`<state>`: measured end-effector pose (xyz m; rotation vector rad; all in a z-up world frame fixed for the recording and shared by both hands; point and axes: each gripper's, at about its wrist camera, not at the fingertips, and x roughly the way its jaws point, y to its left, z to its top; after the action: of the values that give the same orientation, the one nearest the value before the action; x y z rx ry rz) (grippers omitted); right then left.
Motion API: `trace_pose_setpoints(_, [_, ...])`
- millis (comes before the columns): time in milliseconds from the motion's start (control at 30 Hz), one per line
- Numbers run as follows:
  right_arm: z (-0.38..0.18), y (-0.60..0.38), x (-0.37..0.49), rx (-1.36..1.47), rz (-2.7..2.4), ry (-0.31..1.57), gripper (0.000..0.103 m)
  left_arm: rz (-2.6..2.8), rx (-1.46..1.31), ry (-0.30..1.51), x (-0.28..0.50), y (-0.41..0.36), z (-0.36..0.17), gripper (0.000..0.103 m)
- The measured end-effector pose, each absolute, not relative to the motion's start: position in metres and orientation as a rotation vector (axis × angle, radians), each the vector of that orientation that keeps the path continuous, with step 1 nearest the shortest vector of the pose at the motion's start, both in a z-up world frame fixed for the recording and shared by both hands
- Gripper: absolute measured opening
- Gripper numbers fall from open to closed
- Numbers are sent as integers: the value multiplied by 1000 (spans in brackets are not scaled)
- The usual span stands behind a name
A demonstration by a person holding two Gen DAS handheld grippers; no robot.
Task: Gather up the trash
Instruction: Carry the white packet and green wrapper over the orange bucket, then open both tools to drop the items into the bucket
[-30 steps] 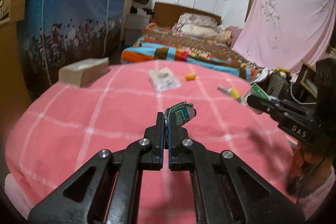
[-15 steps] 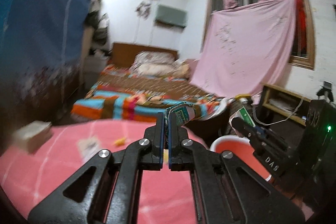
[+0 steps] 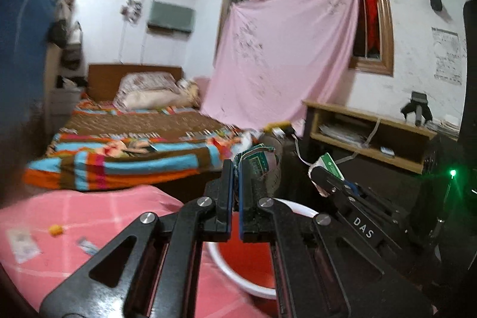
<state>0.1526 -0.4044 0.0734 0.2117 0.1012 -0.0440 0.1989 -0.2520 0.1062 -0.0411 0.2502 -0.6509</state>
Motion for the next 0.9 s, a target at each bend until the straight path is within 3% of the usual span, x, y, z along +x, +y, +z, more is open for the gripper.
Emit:
trace_pose_setpoints(567, [29, -458, 182, 345, -149, 402, 13, -714, -35, 623, 249, -329, 53, 0])
trace_pose_setpoints(700, [26, -465, 178, 374, -166, 407, 36, -714, -64, 675, 252, -334, 47, 0])
trace_pose_setpoints(833, [26, -469, 174, 392, -177, 397, 43, -711, -81, 703, 254, -337, 45, 1])
trace_pose_setpoints(900, [26, -471, 174, 396, -183, 396, 43, -708, -87, 700, 253, -336, 46, 9])
